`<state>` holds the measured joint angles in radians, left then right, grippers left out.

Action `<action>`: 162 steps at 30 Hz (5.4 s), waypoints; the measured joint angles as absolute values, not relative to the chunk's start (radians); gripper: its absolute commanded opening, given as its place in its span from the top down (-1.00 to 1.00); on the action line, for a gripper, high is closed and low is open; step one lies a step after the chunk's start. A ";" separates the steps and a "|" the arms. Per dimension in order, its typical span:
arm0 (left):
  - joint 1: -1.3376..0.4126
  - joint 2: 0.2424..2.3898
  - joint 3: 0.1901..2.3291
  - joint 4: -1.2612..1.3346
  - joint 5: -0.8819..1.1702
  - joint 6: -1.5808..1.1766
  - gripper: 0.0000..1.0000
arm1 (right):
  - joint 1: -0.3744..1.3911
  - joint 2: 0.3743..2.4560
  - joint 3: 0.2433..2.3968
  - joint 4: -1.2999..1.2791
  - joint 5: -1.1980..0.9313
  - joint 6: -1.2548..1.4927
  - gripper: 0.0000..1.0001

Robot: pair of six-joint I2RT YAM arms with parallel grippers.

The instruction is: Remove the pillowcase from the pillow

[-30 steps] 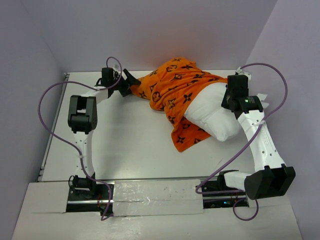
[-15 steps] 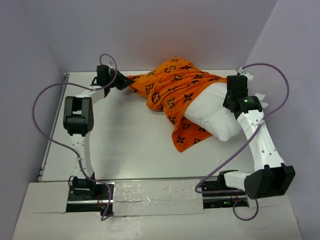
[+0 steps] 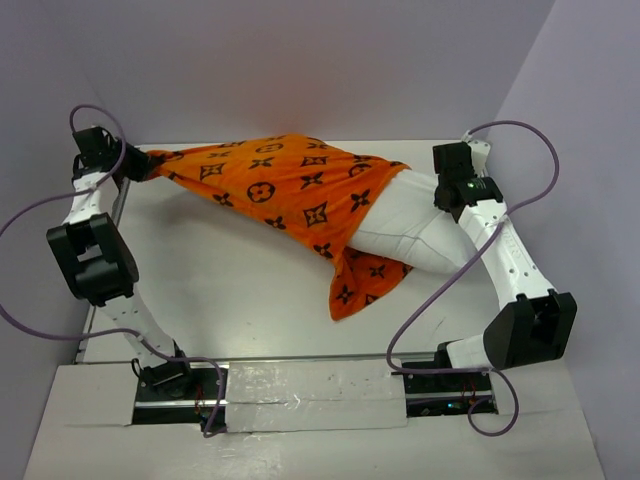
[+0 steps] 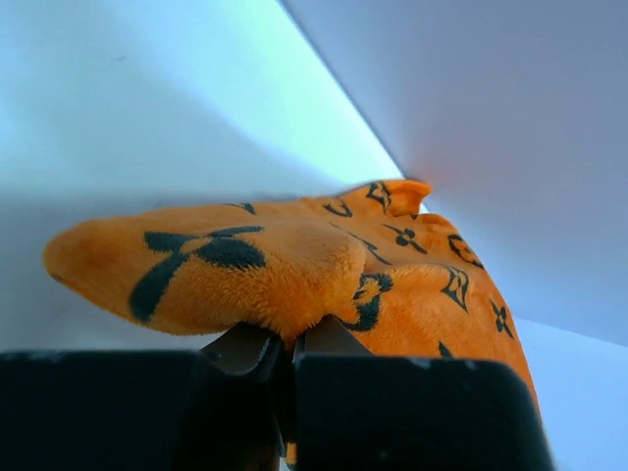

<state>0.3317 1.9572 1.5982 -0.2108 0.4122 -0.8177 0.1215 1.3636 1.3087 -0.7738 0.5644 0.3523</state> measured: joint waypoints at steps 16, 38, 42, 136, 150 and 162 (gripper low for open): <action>0.433 1.909 1.739 -0.567 0.412 -0.682 1.00 | 0.010 1.443 1.460 -0.848 0.504 0.395 1.00; 0.572 1.849 1.831 -0.678 0.490 -0.653 1.00 | -0.008 1.636 2.145 -0.999 0.429 0.054 1.00; 0.588 1.842 1.832 -0.689 0.517 -0.647 1.00 | -0.034 1.684 2.157 -1.002 0.428 0.031 1.00; -0.561 1.183 1.279 -0.302 -0.305 -0.146 1.00 | 0.458 1.343 1.540 -0.332 -0.283 -0.144 -1.00; -0.585 0.942 1.084 -0.328 -0.247 -0.263 1.00 | 0.725 1.964 2.149 -0.822 -0.374 -0.643 -1.00; -0.611 0.939 1.079 -0.364 -0.275 -0.279 1.00 | 0.799 2.032 2.070 -0.950 -0.447 -0.705 0.81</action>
<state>-0.6106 0.9390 1.0790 -0.3637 -0.2749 -0.2787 0.7990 2.0315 2.0701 -0.9497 -0.4473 -0.7052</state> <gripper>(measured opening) 0.035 0.564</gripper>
